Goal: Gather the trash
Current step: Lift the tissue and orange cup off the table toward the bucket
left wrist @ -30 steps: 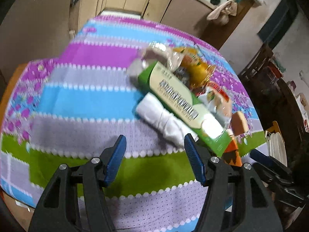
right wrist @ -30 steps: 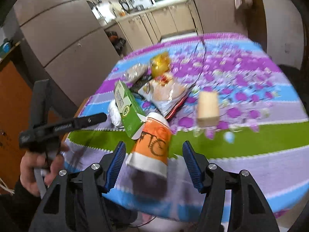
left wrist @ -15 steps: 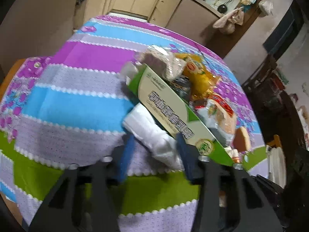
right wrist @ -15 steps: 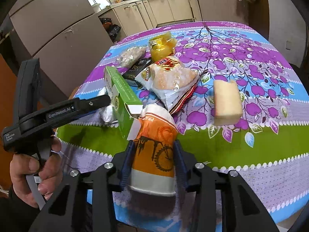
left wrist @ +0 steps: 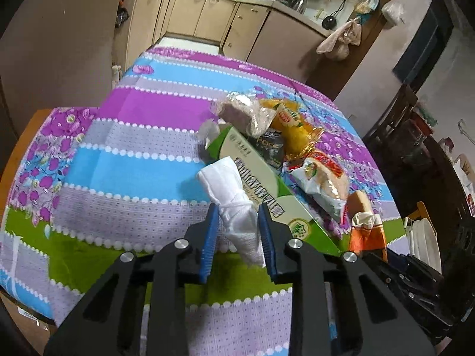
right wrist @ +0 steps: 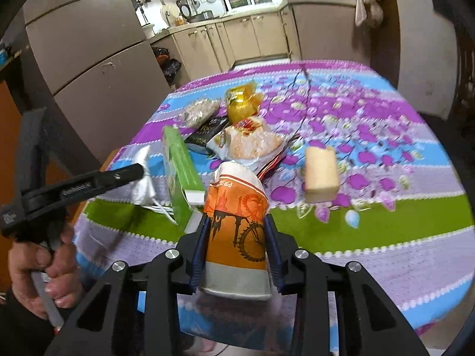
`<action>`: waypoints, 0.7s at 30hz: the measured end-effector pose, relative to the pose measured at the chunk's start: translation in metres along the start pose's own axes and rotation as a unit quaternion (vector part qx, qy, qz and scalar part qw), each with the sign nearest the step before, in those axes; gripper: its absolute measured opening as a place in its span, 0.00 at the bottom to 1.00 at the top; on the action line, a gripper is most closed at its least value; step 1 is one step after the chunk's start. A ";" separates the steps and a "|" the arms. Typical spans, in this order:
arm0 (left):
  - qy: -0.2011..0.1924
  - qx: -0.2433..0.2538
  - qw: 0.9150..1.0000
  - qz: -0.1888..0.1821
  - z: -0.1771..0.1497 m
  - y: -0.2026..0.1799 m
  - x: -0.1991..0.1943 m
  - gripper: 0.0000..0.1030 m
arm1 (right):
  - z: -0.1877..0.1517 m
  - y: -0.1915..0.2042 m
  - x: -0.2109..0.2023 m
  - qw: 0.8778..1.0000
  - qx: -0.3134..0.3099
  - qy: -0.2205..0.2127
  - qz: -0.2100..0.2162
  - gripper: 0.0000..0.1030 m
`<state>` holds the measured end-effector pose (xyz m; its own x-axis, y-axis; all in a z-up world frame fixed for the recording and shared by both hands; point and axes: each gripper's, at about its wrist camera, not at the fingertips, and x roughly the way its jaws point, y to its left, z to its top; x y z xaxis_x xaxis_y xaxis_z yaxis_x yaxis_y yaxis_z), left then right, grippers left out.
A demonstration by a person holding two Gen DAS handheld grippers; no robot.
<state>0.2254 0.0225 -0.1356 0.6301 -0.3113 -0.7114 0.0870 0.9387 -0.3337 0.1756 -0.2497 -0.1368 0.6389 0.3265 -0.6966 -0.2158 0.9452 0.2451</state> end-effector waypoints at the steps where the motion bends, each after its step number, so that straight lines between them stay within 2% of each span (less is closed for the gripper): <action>1: -0.005 0.005 1.000 0.003 0.000 -0.002 -0.004 0.25 | 0.000 0.002 -0.005 1.000 -0.004 -0.010 -0.008 0.36; 5: -0.036 0.034 0.999 0.022 -0.002 -0.014 -0.023 0.25 | 0.003 0.009 -0.027 0.998 -0.023 -0.058 -0.033 0.36; 10: -0.087 0.075 0.992 0.046 -0.004 -0.032 -0.054 0.25 | 0.009 0.021 -0.054 0.992 -0.044 -0.111 -0.050 0.36; 21: -0.127 0.113 0.985 0.016 -0.002 -0.066 -0.092 0.25 | 0.024 0.045 -0.101 0.977 -0.076 -0.185 -0.070 0.36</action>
<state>0.1601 -0.0108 -0.0492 0.8059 -0.2609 -0.5315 0.2157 0.9654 -0.1468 0.1191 -0.2407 -0.0393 0.8871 0.1964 -0.4177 -0.1968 0.9795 0.0425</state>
